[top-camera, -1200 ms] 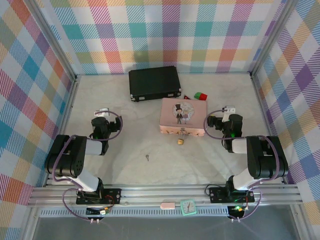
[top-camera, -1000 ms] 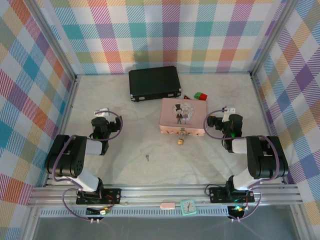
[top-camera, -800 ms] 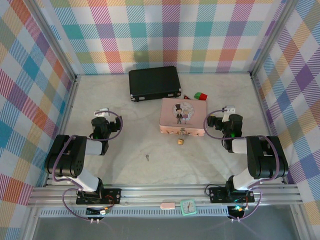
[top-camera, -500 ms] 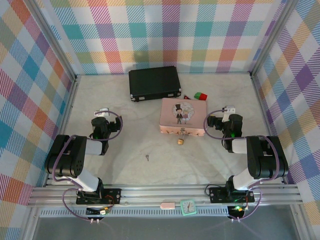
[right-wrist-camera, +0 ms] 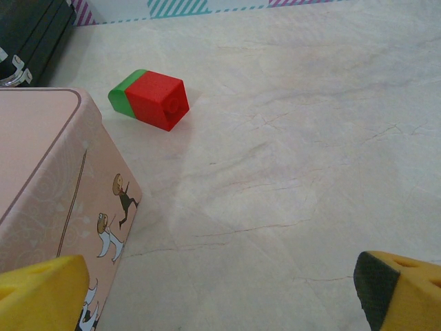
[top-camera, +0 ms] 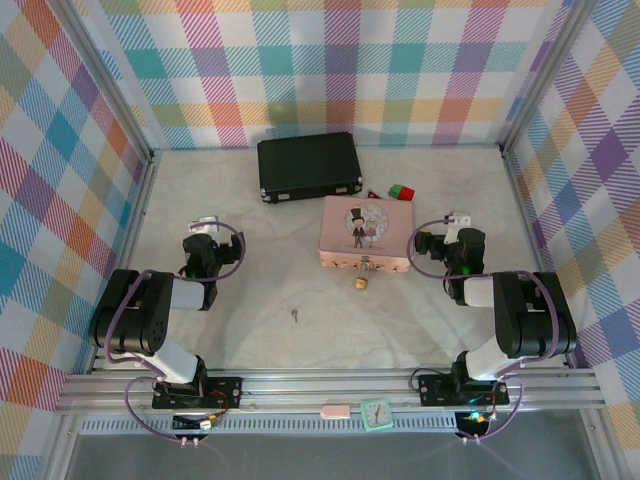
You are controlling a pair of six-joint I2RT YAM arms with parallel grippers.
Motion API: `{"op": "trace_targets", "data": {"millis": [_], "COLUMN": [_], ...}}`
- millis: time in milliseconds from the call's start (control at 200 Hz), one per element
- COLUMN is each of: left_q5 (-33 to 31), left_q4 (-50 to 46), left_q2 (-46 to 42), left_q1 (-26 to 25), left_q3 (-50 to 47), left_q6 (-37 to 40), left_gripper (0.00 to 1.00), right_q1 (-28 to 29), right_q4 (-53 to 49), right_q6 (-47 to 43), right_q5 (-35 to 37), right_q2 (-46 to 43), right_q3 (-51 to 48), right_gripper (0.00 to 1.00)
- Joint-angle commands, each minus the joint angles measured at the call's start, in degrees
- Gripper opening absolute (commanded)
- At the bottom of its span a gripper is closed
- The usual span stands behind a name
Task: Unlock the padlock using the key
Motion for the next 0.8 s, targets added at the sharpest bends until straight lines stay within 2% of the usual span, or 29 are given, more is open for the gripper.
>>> {"op": "trace_targets", "data": {"millis": [0, 120, 250, 305, 385, 420, 485, 690, 795], "left_q5": [0.95, -1.54, -2.64, -5.36, -11.55, -12.32, -10.25, 5.95, 7.91], "left_q4": [-0.04, -2.06, -17.73, -23.51, -31.48, -34.69, -39.36, -43.95, -47.10], "left_q2": [0.17, -1.23, -6.70, -8.38, -10.98, -12.34, -14.96, -20.01, -21.83], "left_q1": [0.19, -0.21, -1.12, -2.17, -3.66, -4.01, -4.24, -4.39, -4.39], "left_q3": [0.97, 1.78, 8.13, 11.00, 14.52, 15.73, 17.03, 16.26, 14.72], "left_q6": [0.40, 0.18, 0.82, 0.75, -4.53, -8.10, -14.28, -27.28, -30.95], "left_gripper": [1.00, 1.00, 0.96, 0.96, 0.96, 0.97, 0.97, 0.97, 0.98], "right_q1": [0.00, 0.30, 1.25, 2.52, 4.14, 5.27, 8.89, 23.83, 32.72], "right_q4": [-6.75, -16.83, -26.38, -31.36, -37.79, -39.99, -42.99, -52.56, -58.12], "right_q6": [-0.35, 0.43, 5.50, 8.21, 12.81, 13.92, 14.27, 14.62, 16.02], "right_q5": [0.61, 3.60, 5.18, 5.90, 4.48, 4.10, 4.19, 4.83, 3.54], "right_q2": [-3.11, -8.21, -15.40, -17.65, -18.92, -19.18, -19.75, -18.82, -15.34], "right_q3": [4.03, 7.54, 10.44, 12.51, 15.68, 16.84, 18.62, 26.31, 30.71], "right_gripper": [0.99, 0.99, 0.99, 0.99, 0.99, 0.99, 0.99, 0.99, 0.97]}}
